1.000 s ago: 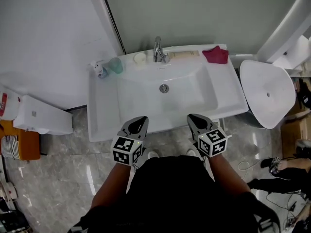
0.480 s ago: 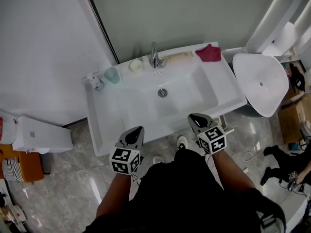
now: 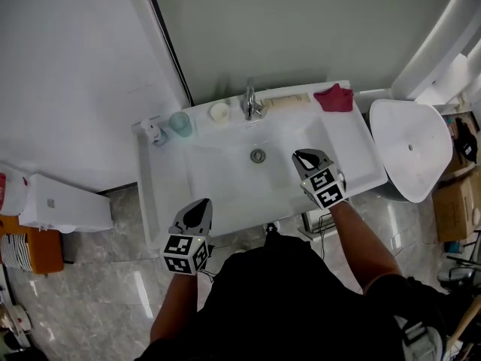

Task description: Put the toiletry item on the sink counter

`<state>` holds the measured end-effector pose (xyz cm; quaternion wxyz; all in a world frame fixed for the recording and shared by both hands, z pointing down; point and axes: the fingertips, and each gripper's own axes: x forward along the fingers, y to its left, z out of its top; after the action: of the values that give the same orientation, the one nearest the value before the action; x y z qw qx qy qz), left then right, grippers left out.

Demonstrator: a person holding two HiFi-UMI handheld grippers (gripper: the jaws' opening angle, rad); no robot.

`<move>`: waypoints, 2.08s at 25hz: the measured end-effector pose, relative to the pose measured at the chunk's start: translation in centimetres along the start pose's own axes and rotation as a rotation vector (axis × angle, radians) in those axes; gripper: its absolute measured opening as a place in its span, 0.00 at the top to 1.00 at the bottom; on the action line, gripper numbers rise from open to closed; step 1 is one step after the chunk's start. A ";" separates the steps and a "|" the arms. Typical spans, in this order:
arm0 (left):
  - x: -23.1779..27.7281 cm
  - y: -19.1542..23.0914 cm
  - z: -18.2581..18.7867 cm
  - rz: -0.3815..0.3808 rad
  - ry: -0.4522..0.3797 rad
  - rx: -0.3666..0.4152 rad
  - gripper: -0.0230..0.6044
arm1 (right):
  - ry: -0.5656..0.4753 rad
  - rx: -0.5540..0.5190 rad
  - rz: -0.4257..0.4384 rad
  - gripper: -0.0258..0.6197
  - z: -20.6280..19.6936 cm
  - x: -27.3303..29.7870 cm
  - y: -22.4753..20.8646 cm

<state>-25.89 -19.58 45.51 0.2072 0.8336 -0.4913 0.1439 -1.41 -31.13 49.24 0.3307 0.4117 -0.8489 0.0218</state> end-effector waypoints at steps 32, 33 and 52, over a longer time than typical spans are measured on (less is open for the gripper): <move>1.8 3.0 -1.8 0.297 0.088 -0.167 0.96 | 0.432 -0.867 0.130 0.77 -6.9 26.9 -16.8; 1.9 3.0 -1.8 0.298 0.089 -0.168 0.96 | 0.440 -0.876 0.134 0.77 -7.1 27.2 -16.9; 1.7 2.9 -1.8 0.296 0.082 -0.167 0.96 | 0.442 -0.939 0.108 0.92 -6.4 27.3 -17.1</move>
<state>-27.73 -21.28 48.39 0.2721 0.7254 -0.6102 0.1657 2.15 -59.12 66.04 0.6495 0.1602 -0.6972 -0.2577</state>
